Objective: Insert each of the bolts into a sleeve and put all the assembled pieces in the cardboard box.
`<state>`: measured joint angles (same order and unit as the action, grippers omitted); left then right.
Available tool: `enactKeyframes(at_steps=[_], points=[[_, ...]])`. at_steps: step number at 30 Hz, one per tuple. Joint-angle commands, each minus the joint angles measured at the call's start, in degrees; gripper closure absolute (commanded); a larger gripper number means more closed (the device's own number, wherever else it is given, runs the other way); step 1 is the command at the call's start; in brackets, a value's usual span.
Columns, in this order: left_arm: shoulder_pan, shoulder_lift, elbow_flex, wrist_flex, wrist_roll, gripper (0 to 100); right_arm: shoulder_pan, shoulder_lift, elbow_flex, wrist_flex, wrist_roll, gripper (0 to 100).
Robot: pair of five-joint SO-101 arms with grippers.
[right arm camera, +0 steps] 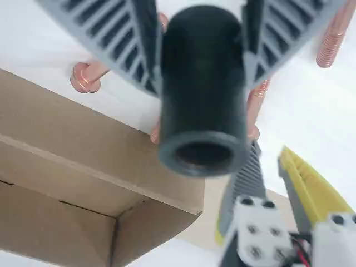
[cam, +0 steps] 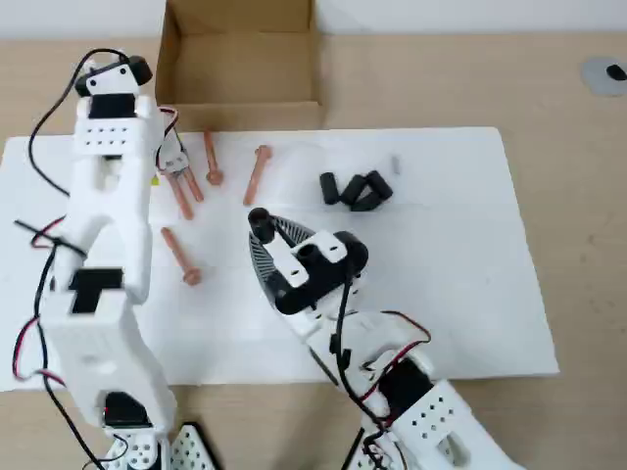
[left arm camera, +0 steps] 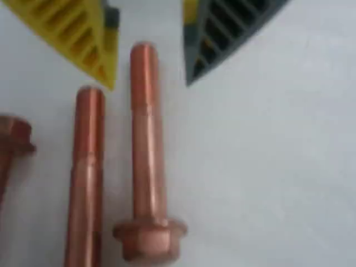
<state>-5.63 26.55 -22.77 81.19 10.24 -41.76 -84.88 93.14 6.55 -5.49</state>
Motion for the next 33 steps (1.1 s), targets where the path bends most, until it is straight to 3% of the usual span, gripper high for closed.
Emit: enactKeyframes(at_steps=[1,7,23,33], points=[[-0.4,3.8,-8.8,1.8,0.4,91,-0.1,-1.2,-3.0,-1.2,0.2,98.9],[-0.6,10.2,-14.8,5.8,-1.2,91,-0.1,-1.2,-3.0,-1.2,0.2,98.9],[-1.1,17.7,-14.8,2.8,-3.7,91,-0.1,-1.2,-3.0,-1.2,0.3,98.9],[-8.4,21.1,-14.9,2.0,-3.9,91,-0.1,-1.2,-3.0,-1.2,0.3,98.9]])
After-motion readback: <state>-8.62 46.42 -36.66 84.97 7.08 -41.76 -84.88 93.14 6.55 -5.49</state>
